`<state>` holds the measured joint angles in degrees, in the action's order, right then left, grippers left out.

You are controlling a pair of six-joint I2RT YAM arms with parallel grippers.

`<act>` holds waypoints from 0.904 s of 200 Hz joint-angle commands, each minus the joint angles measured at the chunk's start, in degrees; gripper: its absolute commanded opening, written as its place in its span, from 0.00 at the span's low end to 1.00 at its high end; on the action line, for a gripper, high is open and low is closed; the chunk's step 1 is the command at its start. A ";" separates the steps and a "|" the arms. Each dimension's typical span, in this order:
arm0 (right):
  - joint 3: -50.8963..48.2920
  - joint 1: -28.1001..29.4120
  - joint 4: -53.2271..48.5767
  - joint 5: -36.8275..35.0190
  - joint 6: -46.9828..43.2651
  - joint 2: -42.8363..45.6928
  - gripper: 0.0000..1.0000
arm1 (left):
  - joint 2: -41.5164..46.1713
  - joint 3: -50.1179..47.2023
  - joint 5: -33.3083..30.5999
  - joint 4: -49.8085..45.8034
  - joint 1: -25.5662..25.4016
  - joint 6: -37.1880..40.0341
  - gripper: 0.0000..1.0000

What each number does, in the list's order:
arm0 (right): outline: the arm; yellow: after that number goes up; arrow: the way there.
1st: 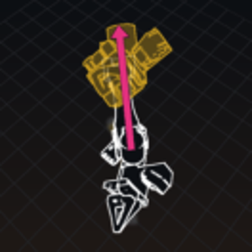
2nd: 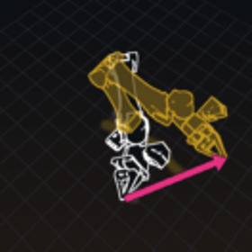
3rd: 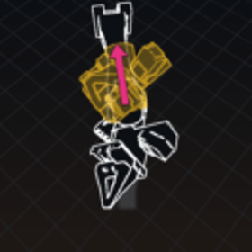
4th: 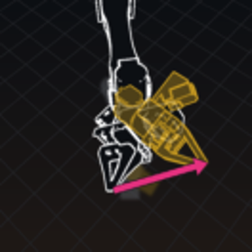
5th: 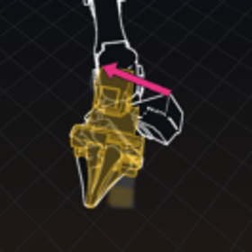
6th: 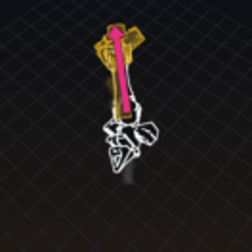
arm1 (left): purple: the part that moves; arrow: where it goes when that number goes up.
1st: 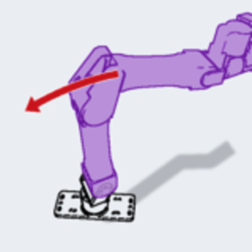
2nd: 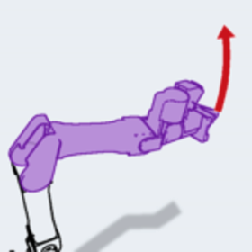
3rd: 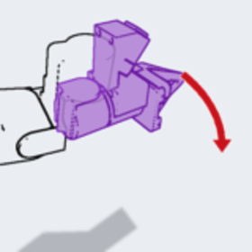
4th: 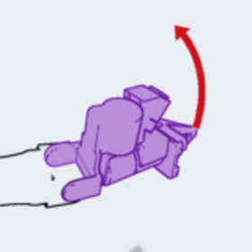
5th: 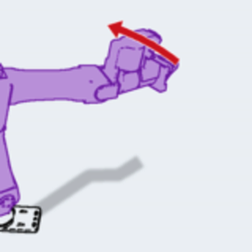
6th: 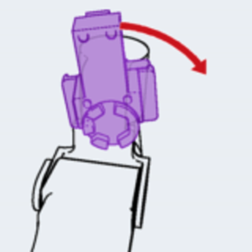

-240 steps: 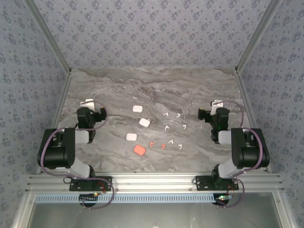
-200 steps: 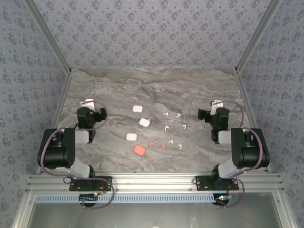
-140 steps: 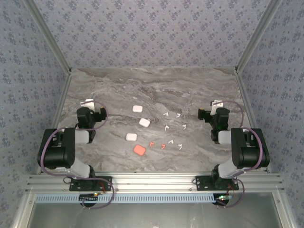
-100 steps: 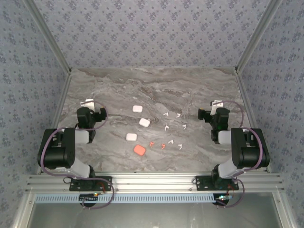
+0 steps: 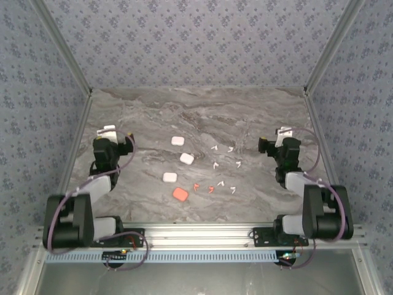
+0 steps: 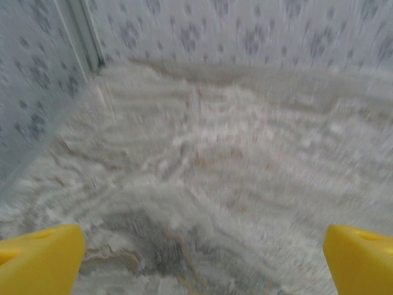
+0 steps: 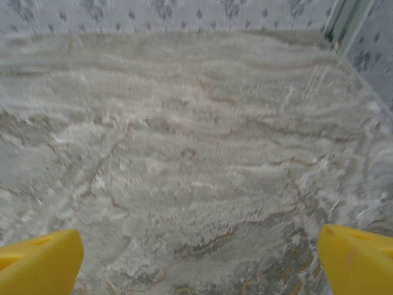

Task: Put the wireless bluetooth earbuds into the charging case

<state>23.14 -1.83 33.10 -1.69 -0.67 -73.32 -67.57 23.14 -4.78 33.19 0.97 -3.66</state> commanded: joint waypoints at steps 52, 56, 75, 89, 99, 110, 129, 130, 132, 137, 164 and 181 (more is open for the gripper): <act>11.30 10.92 -34.63 6.01 7.33 11.73 1.00 | 12.44 10.19 8.80 -37.96 -0.42 -28.88 0.99; 12.13 12.22 -36.07 6.28 7.19 11.44 1.00 | 12.11 10.21 10.31 -38.49 -0.49 -30.01 0.99; 17.08 18.07 -43.08 6.17 6.80 8.63 1.00 | 9.79 11.03 14.65 -41.55 -1.77 -33.43 0.99; 20.50 23.27 -46.48 5.83 6.34 5.54 1.00 | 7.66 12.02 16.04 -42.40 -4.12 -34.69 0.99; 23.11 26.87 -48.25 5.74 5.50 2.79 1.00 | 5.88 13.38 16.63 -43.09 -5.92 -34.83 0.99; 26.42 30.68 -50.52 5.34 4.62 -0.75 1.00 | 3.94 15.25 16.80 -44.08 -7.88 -34.58 0.99; 33.08 36.07 -54.41 5.11 2.05 -8.10 0.98 | 0.52 17.92 16.68 -44.67 -10.44 -34.76 0.99; 33.40 36.35 -54.52 5.07 1.89 -8.48 0.98 | 0.38 18.04 16.70 -44.60 -10.54 -34.80 0.99; 34.09 36.76 -54.85 5.04 1.59 -9.25 0.98 | 0.08 18.18 16.63 -44.50 -10.86 -34.83 0.99; 35.80 38.00 -55.70 4.91 0.80 -11.22 0.98 | -0.58 18.53 16.51 -44.21 -11.44 -34.90 0.99; 43.87 41.93 -59.13 5.40 -2.39 -21.20 0.94 | -3.71 19.66 14.75 -43.71 -13.77 -35.43 0.99; 48.21 43.39 -60.04 6.48 -3.98 -26.26 0.93 | -4.64 20.02 14.36 -43.62 -14.39 -35.62 0.99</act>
<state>65.32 39.86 -20.67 3.79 -0.62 -93.89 -70.89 41.39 10.02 -9.47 -12.58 -38.06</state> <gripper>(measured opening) 0.938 0.993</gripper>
